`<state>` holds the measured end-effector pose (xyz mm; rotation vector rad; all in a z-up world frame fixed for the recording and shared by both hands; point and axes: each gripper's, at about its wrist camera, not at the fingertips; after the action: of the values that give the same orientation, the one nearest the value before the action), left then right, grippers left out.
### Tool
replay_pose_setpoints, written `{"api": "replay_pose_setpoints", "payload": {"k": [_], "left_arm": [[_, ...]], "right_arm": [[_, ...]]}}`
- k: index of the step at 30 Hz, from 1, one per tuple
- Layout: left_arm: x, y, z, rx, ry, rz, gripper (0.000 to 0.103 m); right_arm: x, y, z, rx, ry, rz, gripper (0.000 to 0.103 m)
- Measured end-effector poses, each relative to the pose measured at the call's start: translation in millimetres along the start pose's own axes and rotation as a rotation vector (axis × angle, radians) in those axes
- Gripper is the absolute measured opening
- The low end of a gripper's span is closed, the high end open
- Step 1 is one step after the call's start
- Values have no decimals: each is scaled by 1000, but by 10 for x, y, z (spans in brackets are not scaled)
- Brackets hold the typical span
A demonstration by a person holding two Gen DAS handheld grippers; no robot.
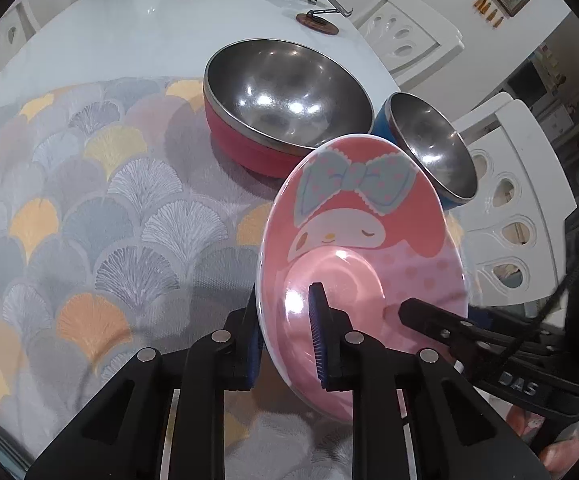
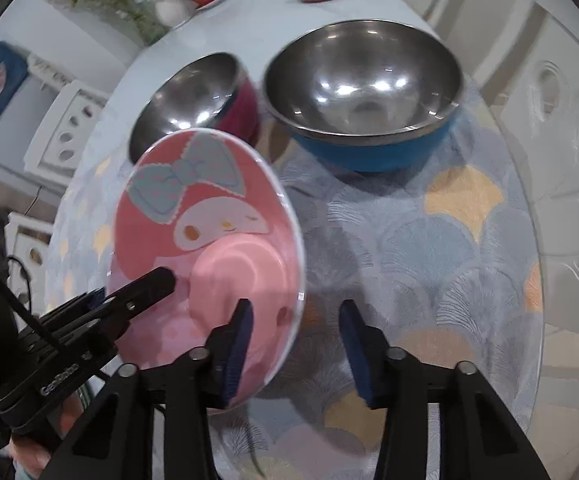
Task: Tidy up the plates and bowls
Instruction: 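Lift the pink bowl by its rim and carry it toward the plates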
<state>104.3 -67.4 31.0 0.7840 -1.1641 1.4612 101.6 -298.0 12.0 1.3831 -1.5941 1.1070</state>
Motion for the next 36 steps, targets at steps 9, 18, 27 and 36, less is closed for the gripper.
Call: {"api": "replay_pose_setpoints", "payload": {"k": [9,18,27,36], "left_arm": [[177,308,224,-112,-45,50,17],[924,965,174,-119,22,132,18],[1140,1541,42,-97,83,129,18],[874,1849,-34,-111,89,34,18]], "right_arm": [[71,244,-231,82,74,28,19],[604,1006,-544,88,35,56,19],[698,1615,-842,68,56,63,19],[403,1920,-684,-40,72,-24,20]]}}
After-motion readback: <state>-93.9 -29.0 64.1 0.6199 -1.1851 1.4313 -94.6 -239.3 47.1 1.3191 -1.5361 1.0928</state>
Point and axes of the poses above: each gripper's, at about its wrist camera, not at the fingertips, and x roughly against the way its jaws point, z to its right, y to its underside, and after that the axes turned 7 degrees about -z, right-handed
